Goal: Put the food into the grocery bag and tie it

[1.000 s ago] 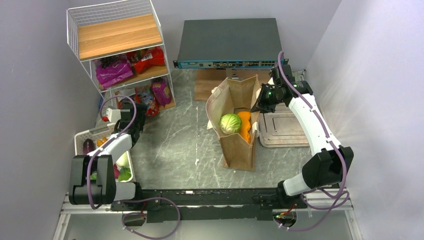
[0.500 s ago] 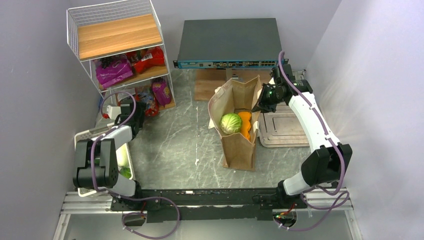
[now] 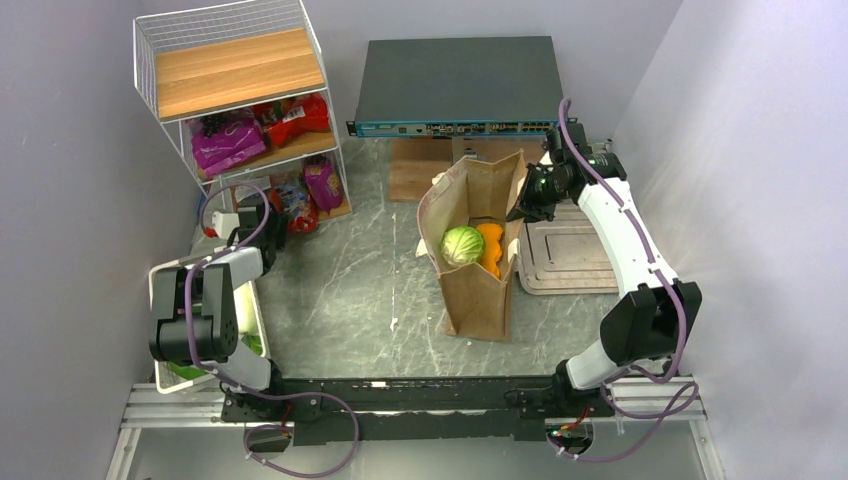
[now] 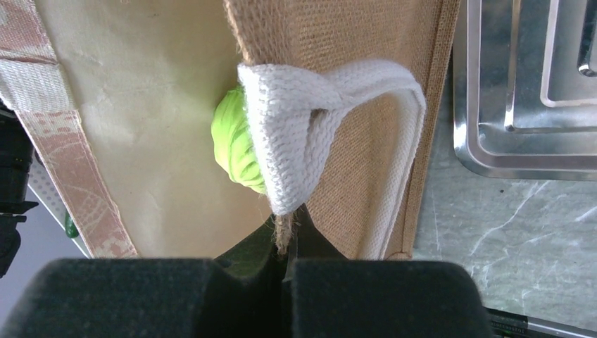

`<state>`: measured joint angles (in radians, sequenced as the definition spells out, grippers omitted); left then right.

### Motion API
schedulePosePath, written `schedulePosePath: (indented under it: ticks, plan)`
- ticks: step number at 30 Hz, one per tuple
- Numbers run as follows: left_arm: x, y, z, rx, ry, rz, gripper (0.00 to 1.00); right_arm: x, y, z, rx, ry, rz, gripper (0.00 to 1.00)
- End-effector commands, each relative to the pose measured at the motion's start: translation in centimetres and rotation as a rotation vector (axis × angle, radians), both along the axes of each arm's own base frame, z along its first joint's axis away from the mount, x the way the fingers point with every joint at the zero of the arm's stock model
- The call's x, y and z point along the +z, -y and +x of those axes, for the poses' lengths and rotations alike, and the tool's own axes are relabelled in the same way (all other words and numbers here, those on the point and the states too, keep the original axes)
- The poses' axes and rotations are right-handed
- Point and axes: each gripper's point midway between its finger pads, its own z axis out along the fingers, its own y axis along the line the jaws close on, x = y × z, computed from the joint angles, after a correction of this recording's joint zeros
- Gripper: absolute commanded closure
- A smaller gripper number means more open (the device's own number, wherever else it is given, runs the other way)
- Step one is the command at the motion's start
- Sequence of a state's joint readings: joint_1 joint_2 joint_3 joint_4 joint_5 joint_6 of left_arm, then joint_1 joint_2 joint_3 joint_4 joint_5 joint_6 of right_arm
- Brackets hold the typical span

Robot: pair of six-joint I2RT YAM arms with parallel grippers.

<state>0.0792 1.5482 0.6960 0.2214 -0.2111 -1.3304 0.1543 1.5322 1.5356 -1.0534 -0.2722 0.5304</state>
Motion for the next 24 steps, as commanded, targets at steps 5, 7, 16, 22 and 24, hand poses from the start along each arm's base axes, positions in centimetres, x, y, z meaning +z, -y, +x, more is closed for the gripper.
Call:
schedulePosePath:
  ticks: [5,7,16,22,24]
  plan:
    - [3.1,-0.3,1.6,-0.029,0.116,-0.008,0.84,1.9,0.3,1.4,0.0,0.075,0.008,1.0]
    - [3.7,-0.2,1.7,-0.064,0.122,0.003,0.94,2.0,0.3,1.4,0.001,0.077,0.011,1.0]
    - [8.0,-0.3,1.9,-0.146,0.149,0.083,1.0,2.1,0.2,0.9,0.006,0.087,0.023,1.0]
    - [11.2,-0.7,1.4,-0.226,0.097,0.208,1.0,2.2,-0.1,0.7,0.018,0.091,0.042,1.0]
    - [11.6,-0.7,1.0,-0.249,0.074,0.235,1.0,2.4,-0.2,0.7,0.021,0.096,0.048,1.0]
